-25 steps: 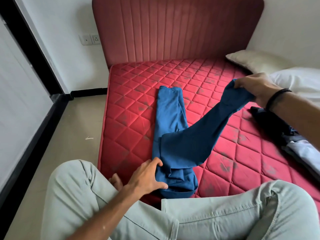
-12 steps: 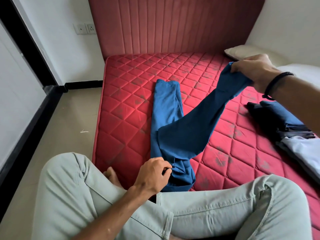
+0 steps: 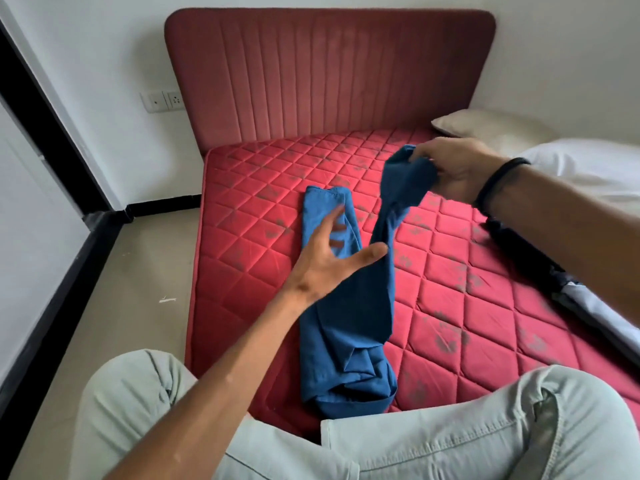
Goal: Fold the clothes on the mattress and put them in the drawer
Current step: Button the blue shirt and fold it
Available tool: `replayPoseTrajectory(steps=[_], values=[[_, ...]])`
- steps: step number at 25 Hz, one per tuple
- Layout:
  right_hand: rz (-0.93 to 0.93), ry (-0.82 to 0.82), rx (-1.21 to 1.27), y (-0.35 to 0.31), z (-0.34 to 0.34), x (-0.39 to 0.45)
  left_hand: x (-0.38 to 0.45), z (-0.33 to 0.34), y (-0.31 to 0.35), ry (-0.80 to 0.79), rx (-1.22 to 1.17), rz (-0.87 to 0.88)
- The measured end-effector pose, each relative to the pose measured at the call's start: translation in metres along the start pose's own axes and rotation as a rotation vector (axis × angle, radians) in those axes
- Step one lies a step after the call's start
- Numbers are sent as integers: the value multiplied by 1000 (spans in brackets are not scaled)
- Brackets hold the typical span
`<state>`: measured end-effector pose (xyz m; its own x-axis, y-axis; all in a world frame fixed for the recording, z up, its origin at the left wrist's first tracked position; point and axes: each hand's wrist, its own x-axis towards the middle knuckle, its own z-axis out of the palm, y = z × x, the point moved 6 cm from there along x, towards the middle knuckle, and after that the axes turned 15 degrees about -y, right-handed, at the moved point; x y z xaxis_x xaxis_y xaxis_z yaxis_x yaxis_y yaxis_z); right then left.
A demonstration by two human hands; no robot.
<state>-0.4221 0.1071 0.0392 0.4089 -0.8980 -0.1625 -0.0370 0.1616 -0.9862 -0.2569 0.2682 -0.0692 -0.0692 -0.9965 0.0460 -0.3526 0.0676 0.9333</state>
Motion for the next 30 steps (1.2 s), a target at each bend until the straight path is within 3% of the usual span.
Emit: replayPoseTrajectory(steps=[2, 6, 9, 11, 13, 17, 20, 22, 25, 30], values=[[6, -154, 68, 0, 44, -1, 17, -21, 41, 54, 143, 120], [-130, -432, 69, -17, 115, -38, 12, -92, 51, 397, 216, 242], [-396, -218, -168, 1, 103, -47, -30, -146, 13, 651, -45, 140], [-440, -101, -332, 59, 94, -49, -61, -177, -6, 774, -218, 103], [-358, -125, -516, 137, 103, -60, -80, -198, -15, 820, -292, 43], [-250, -528, -895, 260, 150, -92, -81, -206, -21, 869, -319, -51], [-288, -577, -1092, 299, 156, -101, -48, -198, -7, 887, -334, -66], [-306, -539, -1019, 307, 146, -99, -11, -186, 4, 841, -407, -63], [-273, -418, -673, 303, 127, -96, 56, -160, 17, 758, -497, -48], [-23, -343, -239, 309, 105, -85, 185, -140, -26, 671, -406, -155]])
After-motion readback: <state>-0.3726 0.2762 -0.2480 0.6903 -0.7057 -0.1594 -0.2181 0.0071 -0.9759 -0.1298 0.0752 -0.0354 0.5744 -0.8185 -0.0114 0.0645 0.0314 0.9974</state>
